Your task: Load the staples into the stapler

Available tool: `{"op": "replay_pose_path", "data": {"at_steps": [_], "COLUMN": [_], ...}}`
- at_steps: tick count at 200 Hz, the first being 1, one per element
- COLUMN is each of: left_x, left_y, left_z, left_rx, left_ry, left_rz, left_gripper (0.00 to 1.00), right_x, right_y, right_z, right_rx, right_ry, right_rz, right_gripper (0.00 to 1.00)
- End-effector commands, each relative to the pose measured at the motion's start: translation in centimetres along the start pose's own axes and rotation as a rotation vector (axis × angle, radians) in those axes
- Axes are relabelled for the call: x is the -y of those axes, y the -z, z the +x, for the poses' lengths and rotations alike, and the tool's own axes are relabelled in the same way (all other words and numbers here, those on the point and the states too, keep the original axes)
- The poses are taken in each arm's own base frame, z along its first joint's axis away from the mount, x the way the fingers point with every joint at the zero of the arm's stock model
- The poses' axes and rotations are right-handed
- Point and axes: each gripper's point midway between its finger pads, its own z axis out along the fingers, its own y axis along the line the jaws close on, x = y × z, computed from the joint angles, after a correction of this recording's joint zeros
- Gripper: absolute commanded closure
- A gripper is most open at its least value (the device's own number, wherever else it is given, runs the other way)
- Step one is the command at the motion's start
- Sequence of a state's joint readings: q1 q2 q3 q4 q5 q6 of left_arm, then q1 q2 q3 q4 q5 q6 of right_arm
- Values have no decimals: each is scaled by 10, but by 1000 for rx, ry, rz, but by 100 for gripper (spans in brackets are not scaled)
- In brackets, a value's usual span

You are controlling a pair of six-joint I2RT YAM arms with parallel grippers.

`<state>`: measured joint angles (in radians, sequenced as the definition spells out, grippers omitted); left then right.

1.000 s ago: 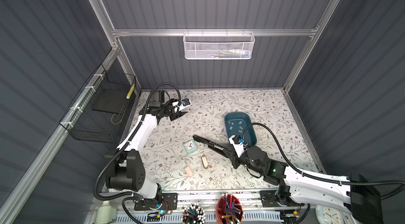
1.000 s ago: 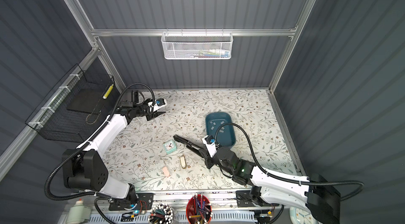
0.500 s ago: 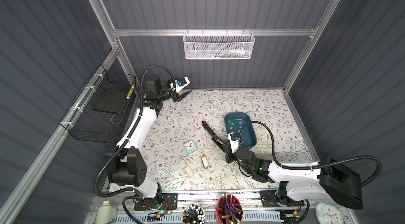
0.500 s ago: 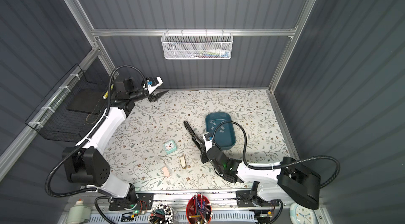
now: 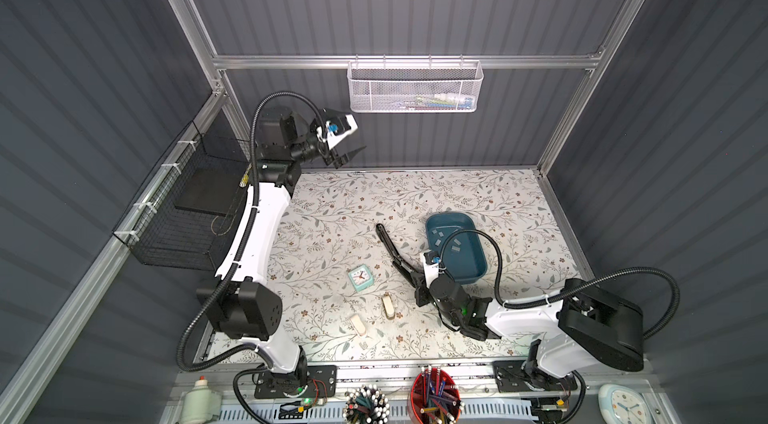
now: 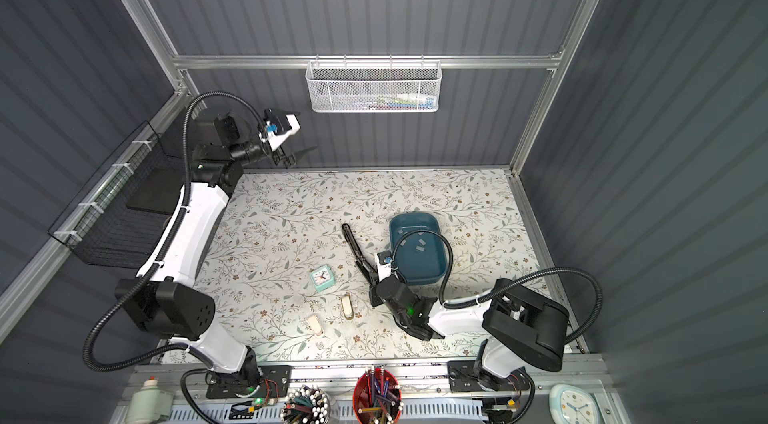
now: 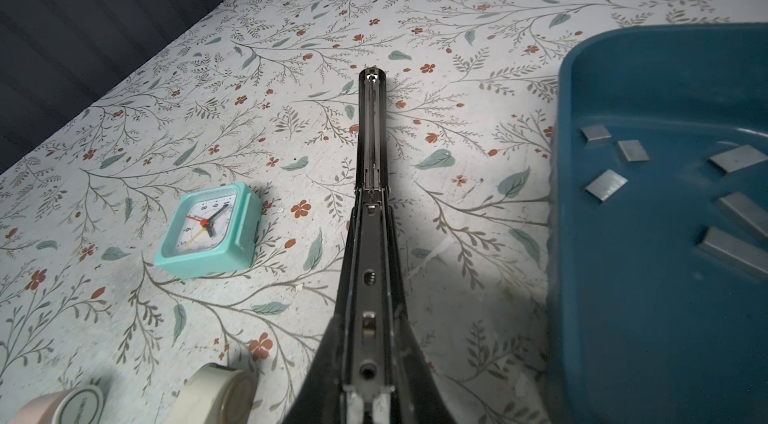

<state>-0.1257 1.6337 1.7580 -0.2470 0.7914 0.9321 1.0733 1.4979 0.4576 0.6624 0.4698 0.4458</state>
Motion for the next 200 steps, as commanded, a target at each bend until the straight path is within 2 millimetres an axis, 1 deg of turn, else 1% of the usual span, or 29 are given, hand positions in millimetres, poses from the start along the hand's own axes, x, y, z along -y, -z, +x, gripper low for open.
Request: {"op": "replay_pose_path", "data": {"at_steps": [1, 11, 25, 38, 46, 56, 64, 72, 84, 99, 106, 114, 131, 133, 136, 145, 154, 160, 165, 170, 179, 190, 200], "left_x": [69, 94, 113, 137, 155, 177, 192, 207, 225, 240, 246, 252, 265, 272, 278, 289, 295, 298, 300, 303, 308, 315, 326], "left_y": [-9, -11, -24, -35, -42, -50, -53, -51, -45, -38, -35, -29, -14, -10, -7, 1, 7, 11, 13, 14, 17, 15, 16], "left_z": [35, 44, 54, 58, 60, 63, 62, 60, 57, 57, 62, 66, 67, 71, 73, 74, 73, 74, 76, 79, 82, 84, 85], "left_rx": [44, 76, 84, 68, 48, 7, -10, -8, 1, -2, -27, -62, -109, -119, -126, -139, -141, -146, -154, -163, -184, -212, -231], "left_ry": [-142, -193, -210, -237, -242, -265, -258, -247, -213, -182, -174, -162, -83, -74, -69, -86, -94, -105, -116, -123, -154, -179, -195], "left_rz": [199, 276, 313, 385, 444, 521, 573, 631, 680, 692, 693, 715, 758, 771, 776, 788, 786, 776, 764, 756, 754, 754, 792], "left_gripper": [9, 11, 8, 10, 11, 14, 15, 16, 17, 18, 18, 18, 20, 20, 20, 21, 25, 25, 24, 23, 23, 23, 23], "right_x": [18, 23, 29, 36, 42, 47, 49, 51, 51, 51, 51, 51, 52, 52, 53, 52, 49, 47, 45, 43, 40, 38, 36], "right_y": [3, 5, 8, 10, 11, 12, 12, 13, 12, 6, 2, -1, -7, -8, -10, -15, -20, -23, -26, -29, -34, -41, -46], "right_z": [2, 3, 6, 9, 9, 9, 9, 9, 8, 5, 4, 5, 9, 10, 11, 15, 17, 17, 16, 15, 16, 14, 13], "right_rx": [26, 30, 32, 33, 36, 32, 28, 23, 26, 9, -10, -34, -68, -70, -76, -95, -117, -125, -127, -131, -138, -144, -155], "right_ry": [-14, -12, -14, -15, -16, -15, -18, -18, -5, 8, 1, -8, -7, -4, 0, 6, 8, 18, 29, 36, 53, 62, 65], "right_rz": [64, 72, 84, 102, 117, 122, 128, 134, 131, 128, 119, 109, 107, 109, 115, 110, 91, 83, 76, 70, 67, 68, 68], "right_gripper": [97, 92, 87, 87, 87, 90, 92, 92, 93, 93, 93, 93, 94, 94, 93, 93, 91, 88, 83, 81, 80, 78, 76]}}
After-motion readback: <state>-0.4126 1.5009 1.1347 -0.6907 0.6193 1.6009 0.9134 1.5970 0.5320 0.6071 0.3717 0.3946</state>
